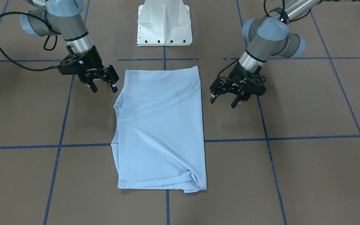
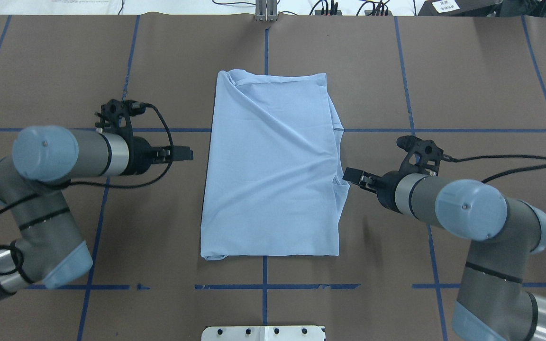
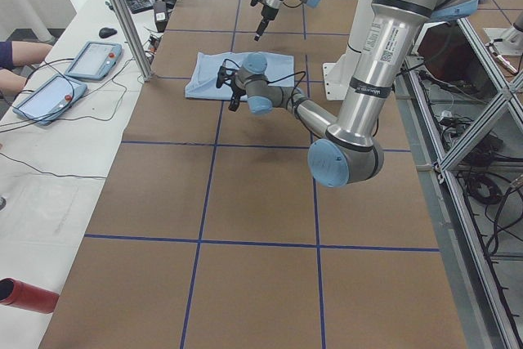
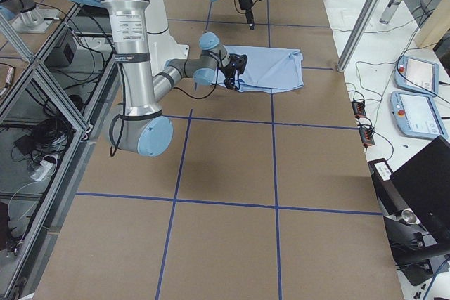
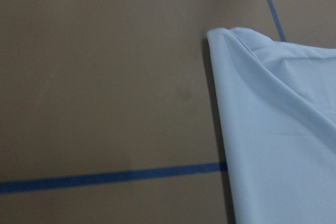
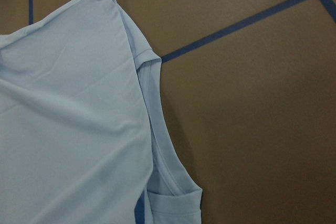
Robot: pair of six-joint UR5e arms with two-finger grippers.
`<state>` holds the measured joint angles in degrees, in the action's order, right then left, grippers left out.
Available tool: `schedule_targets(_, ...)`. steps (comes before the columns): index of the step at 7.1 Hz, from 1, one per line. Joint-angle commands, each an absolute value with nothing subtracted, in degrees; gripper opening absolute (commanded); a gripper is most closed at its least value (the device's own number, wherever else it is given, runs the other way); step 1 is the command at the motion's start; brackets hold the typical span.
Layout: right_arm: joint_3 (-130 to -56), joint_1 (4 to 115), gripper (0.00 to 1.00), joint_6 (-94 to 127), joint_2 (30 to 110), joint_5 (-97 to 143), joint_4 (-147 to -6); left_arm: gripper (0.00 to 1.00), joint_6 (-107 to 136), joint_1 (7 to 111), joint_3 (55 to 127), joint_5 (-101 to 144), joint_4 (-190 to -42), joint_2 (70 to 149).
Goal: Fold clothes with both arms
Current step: 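Move both grippers to the shirt's edge nearest the robot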
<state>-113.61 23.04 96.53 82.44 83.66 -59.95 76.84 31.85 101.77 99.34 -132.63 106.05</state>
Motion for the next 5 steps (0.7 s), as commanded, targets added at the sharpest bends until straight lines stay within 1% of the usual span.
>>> schedule_targets(1, -115.75, 17.85, 0.98, 106.59, 84.11, 77.53, -60.38, 0.98, 90.2, 21.93, 106.7, 91.36, -131.06, 102.92)
schedule_targets(2, -115.66, 17.84, 0.98, 106.96, 84.11, 77.43, -60.55, 0.74, 97.4, 18.84, 106.7, 87.75, -129.13, 103.27)
schedule_targets(3, -115.75, 17.75, 0.98, 106.96, 83.68, 77.34, -61.17, 0.64, 100.43, 16.37, 106.53, 86.85, -127.63, 103.18)
schedule_targets(5, -115.66, 17.75, 0.98, 106.96, 83.5, 77.34, -61.17, 0.63, 101.43, 14.51, 106.52, 86.84, -126.56, 103.62)
